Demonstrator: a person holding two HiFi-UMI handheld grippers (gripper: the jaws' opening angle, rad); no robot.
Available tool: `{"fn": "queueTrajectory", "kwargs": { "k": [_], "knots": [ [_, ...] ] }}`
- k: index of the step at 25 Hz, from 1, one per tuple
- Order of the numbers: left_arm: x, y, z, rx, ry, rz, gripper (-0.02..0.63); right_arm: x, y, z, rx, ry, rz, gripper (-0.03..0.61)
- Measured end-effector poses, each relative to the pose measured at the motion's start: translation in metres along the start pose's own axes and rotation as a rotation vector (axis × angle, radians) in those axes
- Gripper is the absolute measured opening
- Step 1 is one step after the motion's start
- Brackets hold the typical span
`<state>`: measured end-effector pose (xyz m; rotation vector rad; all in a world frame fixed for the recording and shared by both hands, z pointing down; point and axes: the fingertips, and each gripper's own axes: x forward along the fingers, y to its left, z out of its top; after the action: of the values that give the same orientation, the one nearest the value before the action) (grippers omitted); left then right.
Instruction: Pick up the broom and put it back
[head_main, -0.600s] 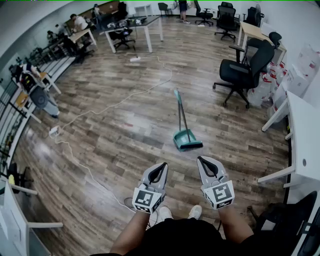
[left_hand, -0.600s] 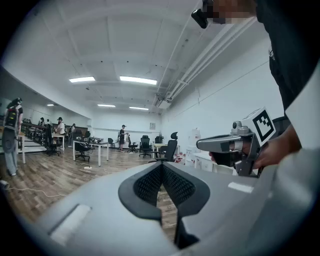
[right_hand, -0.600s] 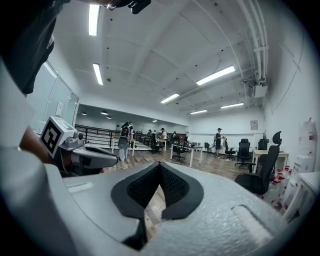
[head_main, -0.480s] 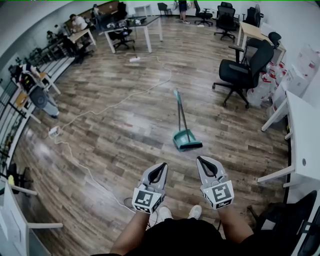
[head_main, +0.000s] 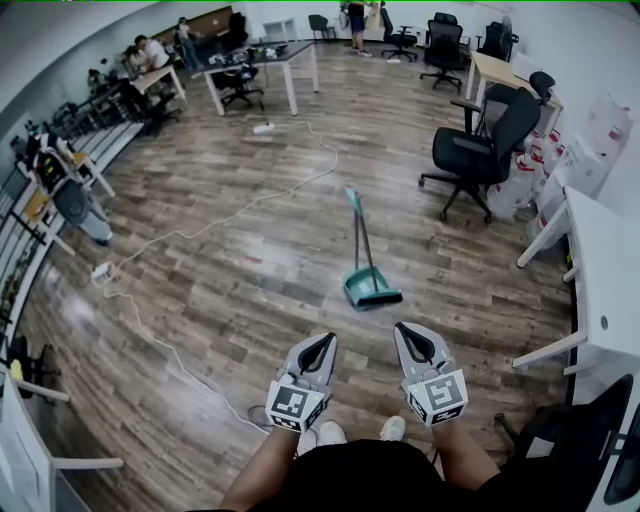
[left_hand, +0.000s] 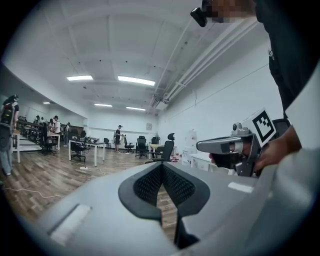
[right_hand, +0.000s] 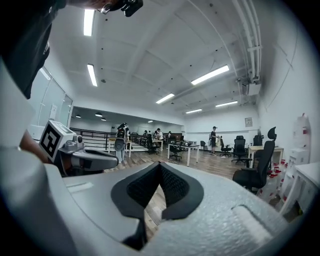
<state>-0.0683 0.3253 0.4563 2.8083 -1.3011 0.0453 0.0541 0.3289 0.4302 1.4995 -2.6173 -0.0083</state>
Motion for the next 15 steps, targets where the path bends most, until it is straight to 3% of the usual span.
{"fn": "queueTrajectory", "kwargs": {
  "k": [8,15],
  "knots": [
    [-0.024,0.026,-0.011,0.001,0.013,-0.044,0.017,0.007,0.026,-0.008,0.043,-0.004,-0.064,0.003],
    [-0.030,0.053,-0.015,-0.017,0.020,-0.021,0.017,0.031,0.038,-0.006,0.054,0.000,-0.044,0.003]
  ]
}}
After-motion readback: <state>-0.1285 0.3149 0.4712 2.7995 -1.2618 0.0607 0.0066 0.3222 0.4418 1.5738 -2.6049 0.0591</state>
